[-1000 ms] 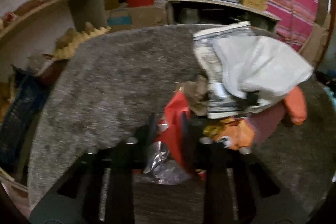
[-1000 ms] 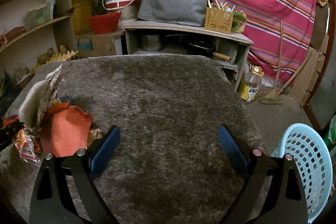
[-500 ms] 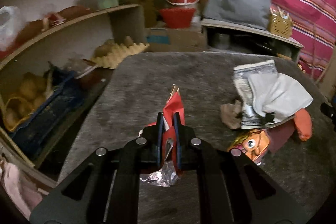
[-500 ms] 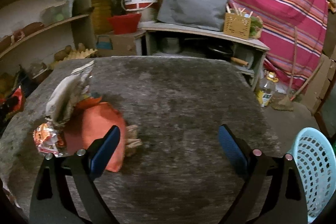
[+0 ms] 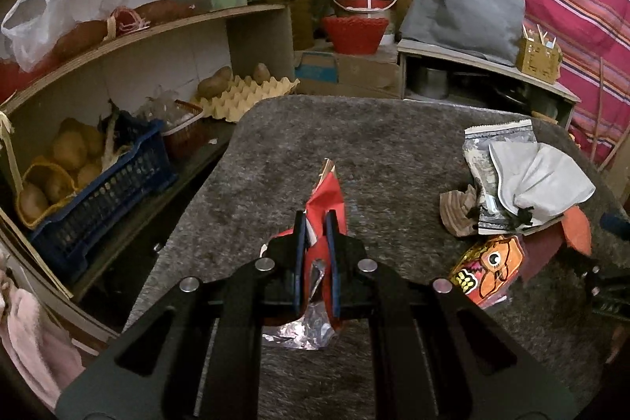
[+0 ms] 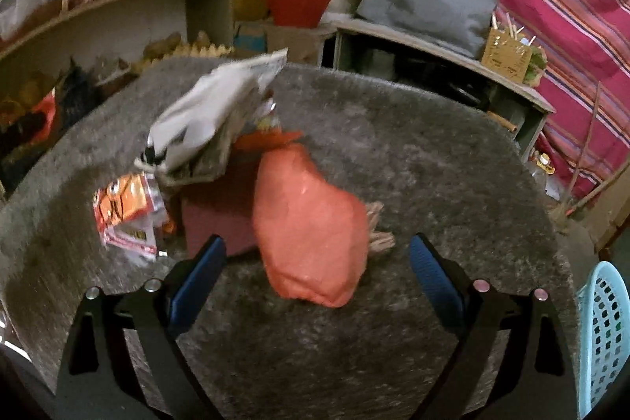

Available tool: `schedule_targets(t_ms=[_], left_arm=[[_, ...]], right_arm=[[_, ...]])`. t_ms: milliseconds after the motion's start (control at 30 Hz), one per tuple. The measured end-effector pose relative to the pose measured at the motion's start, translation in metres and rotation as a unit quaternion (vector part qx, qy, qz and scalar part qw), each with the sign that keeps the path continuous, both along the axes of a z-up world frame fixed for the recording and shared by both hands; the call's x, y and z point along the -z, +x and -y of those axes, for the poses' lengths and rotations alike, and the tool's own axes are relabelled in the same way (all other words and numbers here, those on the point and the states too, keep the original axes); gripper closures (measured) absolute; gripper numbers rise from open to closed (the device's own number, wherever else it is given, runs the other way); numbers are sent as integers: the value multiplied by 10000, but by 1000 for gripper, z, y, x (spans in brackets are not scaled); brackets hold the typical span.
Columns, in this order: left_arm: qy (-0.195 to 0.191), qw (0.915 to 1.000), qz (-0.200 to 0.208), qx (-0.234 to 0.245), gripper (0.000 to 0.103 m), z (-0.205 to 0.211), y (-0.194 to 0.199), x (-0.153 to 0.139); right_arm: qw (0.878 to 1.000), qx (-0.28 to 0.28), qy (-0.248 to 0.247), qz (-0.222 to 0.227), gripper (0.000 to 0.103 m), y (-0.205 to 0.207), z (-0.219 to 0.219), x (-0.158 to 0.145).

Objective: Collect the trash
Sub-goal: 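Grasp the orange cloth with the right tool while the left tool holds the red wrapper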

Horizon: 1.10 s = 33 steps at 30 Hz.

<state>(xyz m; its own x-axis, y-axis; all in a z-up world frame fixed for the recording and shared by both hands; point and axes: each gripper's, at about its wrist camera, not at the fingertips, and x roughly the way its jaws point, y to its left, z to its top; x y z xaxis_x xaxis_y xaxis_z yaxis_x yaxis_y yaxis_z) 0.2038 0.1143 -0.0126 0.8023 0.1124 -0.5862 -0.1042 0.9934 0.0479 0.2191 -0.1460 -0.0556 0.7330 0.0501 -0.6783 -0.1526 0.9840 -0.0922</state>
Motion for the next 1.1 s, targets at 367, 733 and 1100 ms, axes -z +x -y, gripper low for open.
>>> schedule_targets(t_ms=[367,733,1100], left_arm=[[-3,10000,6,57,94,1,-1,-1],[0,10000,53,25,94,2,-1,-2],[98,9999,94,52,94,13,-1,-4]], right_arm=[[9986,-141,352,-381,72,10,12,6],[9967,44,754,299,93,-1,40,-24],[9955,307,768,451,93,-4,69,-32]])
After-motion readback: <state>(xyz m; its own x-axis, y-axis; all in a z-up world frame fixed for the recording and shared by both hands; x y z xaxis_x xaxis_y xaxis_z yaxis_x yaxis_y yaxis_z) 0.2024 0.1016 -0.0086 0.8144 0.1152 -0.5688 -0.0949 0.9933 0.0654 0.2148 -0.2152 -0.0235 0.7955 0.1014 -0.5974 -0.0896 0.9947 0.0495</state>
